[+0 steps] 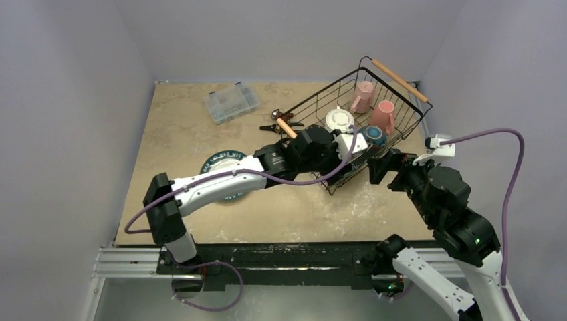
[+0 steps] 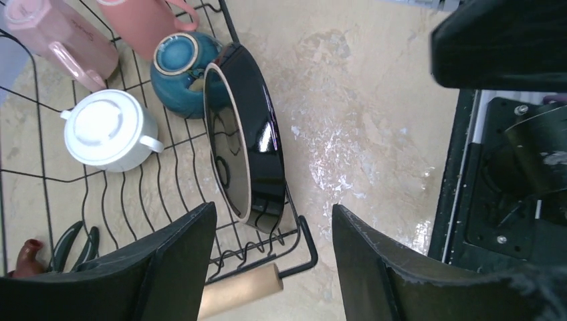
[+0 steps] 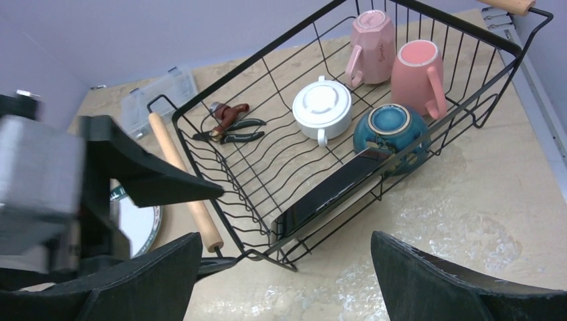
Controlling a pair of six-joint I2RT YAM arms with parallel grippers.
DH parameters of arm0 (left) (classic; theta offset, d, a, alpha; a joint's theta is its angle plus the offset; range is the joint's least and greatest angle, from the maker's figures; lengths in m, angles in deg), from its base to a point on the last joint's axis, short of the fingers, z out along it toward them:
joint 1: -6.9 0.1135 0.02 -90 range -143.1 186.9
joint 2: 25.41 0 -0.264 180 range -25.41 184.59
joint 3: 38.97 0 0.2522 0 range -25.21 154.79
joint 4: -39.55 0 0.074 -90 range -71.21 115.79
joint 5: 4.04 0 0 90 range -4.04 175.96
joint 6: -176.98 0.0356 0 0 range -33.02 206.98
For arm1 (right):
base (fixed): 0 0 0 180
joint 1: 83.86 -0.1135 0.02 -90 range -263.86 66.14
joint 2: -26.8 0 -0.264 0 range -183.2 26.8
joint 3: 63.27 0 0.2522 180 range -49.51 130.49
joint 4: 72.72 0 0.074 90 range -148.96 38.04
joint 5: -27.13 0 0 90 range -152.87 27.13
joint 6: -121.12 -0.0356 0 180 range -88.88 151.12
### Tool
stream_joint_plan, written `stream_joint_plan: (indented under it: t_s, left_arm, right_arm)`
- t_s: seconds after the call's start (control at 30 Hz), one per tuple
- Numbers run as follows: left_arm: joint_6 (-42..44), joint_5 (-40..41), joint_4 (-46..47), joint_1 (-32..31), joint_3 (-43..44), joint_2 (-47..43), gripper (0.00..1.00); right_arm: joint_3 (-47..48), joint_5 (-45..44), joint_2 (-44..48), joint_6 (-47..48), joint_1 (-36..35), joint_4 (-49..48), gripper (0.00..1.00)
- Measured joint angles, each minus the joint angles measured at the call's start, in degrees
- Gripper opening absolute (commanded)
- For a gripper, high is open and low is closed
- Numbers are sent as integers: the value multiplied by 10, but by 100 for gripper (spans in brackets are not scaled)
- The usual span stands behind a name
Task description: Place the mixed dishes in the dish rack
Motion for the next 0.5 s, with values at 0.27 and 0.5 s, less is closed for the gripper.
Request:
stream_joint_plan:
  t_s: [0.27, 0.5]
  left_arm:
    - [-89, 61, -24, 16, -79, -193, 63]
    - [-220, 213, -96, 115, -258, -471, 71]
  right_arm:
    - [-1, 8, 13, -9, 0, 0, 99]
    - [-10, 20, 33, -18, 0, -5, 99]
